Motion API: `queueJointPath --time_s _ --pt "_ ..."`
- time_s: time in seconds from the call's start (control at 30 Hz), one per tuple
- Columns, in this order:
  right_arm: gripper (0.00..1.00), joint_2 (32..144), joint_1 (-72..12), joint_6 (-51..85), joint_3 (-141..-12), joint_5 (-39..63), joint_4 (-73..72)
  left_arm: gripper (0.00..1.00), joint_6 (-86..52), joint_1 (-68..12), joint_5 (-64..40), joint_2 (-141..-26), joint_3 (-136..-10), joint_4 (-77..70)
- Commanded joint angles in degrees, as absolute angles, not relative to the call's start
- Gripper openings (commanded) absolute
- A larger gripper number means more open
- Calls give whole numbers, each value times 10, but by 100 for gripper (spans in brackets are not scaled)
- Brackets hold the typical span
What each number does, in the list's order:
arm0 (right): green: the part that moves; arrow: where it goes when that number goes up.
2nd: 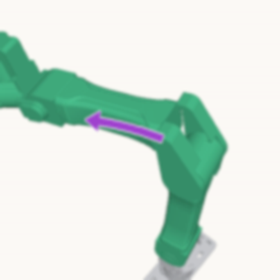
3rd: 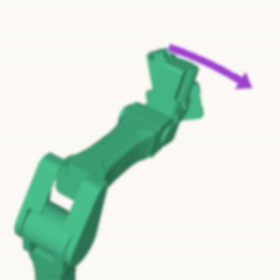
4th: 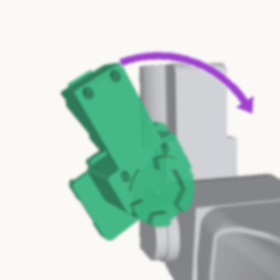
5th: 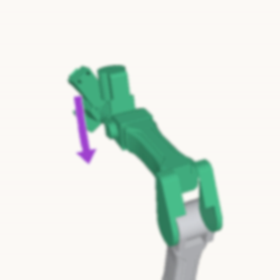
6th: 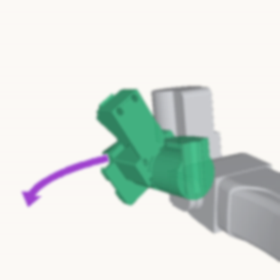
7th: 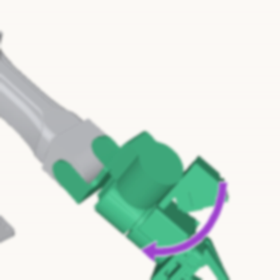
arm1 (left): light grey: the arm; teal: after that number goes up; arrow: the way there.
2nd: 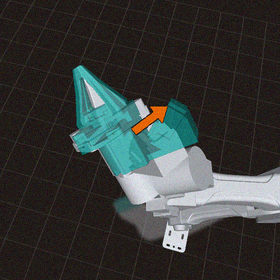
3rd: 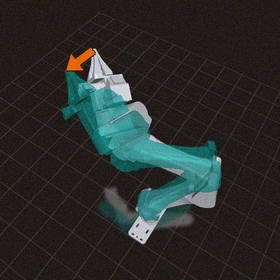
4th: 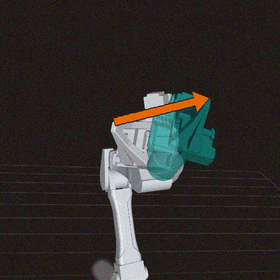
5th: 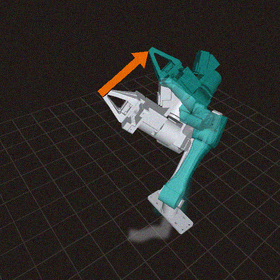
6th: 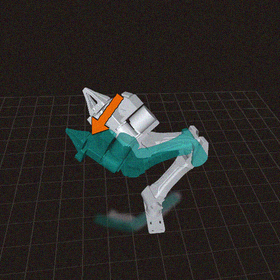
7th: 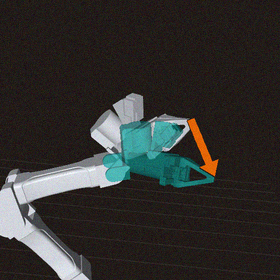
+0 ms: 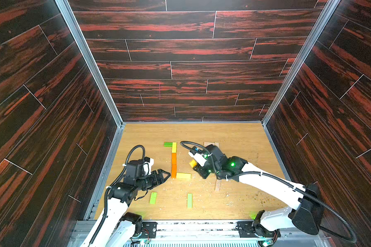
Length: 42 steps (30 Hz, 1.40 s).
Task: Assemble a giraffe with building blocks
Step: Assemble the building block at the center of the board.
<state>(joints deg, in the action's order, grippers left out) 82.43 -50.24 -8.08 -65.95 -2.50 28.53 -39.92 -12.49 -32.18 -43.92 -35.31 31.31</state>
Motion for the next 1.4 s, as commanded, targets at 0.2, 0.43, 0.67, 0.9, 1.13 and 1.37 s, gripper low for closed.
queueJointPath --time_s 0.2,0.43,0.67,0.9,1.13,1.37 --pt "15 934 -437 -346 -677 46 395 78 -400 -131 -314 -503 -338 274" --pt "15 1045 -418 -366 -725 2 430 78 -377 -133 -308 -535 -347 275" --pt "17 1097 -421 -381 -730 -18 412 78 -371 -133 -308 -536 -349 280" --pt "19 1125 -441 -394 -748 -23 405 78 -370 -133 -307 -535 -349 279" --pt "22 1156 -458 -399 -775 -18 410 78 -370 -133 -307 -529 -350 280" --pt "23 1168 -468 -401 -791 -13 414 78 -368 -133 -307 -527 -350 280"
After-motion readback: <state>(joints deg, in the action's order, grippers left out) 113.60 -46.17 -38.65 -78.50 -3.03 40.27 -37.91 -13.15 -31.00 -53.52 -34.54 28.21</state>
